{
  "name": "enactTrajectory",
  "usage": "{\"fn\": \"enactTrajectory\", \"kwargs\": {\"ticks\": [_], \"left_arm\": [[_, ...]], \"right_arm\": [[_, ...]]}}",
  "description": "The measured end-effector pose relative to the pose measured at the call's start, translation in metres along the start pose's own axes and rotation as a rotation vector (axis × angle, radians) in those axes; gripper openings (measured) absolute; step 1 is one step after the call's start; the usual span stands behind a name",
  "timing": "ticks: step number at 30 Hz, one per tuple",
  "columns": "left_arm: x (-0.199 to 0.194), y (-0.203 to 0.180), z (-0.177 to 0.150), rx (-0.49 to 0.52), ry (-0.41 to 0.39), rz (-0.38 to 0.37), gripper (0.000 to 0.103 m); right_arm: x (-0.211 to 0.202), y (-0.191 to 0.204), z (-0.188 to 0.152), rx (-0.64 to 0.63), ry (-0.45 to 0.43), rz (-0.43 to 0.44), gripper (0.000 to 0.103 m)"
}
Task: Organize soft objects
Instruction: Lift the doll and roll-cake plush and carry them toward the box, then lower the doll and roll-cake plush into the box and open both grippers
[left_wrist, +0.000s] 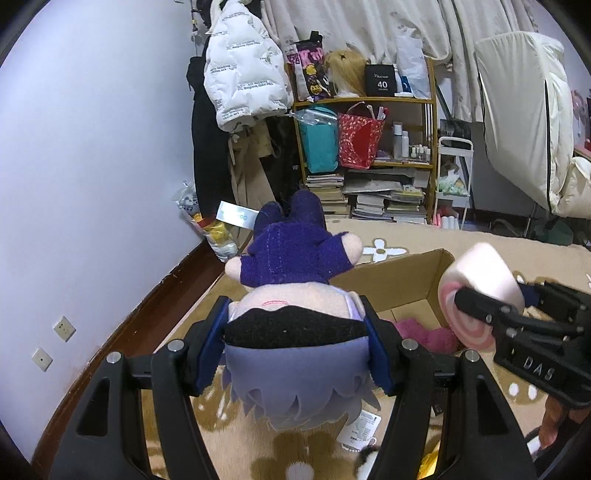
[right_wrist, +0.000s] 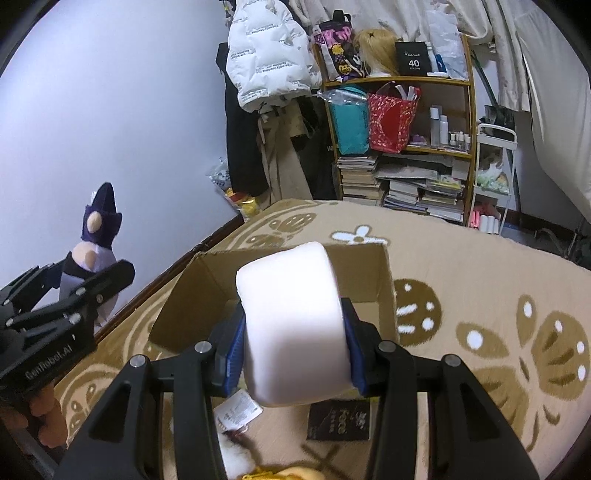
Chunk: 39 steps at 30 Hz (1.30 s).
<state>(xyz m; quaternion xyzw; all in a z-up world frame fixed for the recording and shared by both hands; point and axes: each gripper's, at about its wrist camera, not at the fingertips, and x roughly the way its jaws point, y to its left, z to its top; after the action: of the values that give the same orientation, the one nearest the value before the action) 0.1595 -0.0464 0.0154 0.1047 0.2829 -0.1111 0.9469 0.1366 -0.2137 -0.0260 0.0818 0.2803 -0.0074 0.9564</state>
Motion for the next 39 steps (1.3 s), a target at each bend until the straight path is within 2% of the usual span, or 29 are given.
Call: {"fn": "enactTrajectory", "kwargs": {"ticks": [18,24,31,33,34,35,39], "left_arm": [[0.042,-0.002,-0.005,0.003,0.048,-0.016,0.067],[0.051,0.006,-0.008,-0.028,0.065,-0.028,0.067],[0.062,0.013,-0.013,-0.051,0.105,-0.021,0.067],[0.064,0.013,-0.014,-0.04,0.116,0.0,0.078],[0.064,0.013,-0.015,-0.033,0.113,0.023,0.089],[0.062,0.012,-0.016,-0.032,0.106,0.036,0.094],[0.062,0.016,-0.018,-0.046,0.115,0.046,0.096]], "right_arm": [[0.037,-0.013,0.009,0.03,0.022,0.024,0.049],[0.04,-0.014,0.007,0.033,0.017,0.025,0.052],[0.049,-0.011,0.004,0.039,0.055,0.03,0.055],[0.051,-0.011,0.003,0.039,0.068,0.026,0.058],[0.051,-0.011,0.004,0.037,0.073,0.021,0.059],[0.05,-0.011,0.004,0.031,0.072,0.018,0.063],[0.039,-0.016,0.006,0.053,0.029,0.035,0.088]]}}
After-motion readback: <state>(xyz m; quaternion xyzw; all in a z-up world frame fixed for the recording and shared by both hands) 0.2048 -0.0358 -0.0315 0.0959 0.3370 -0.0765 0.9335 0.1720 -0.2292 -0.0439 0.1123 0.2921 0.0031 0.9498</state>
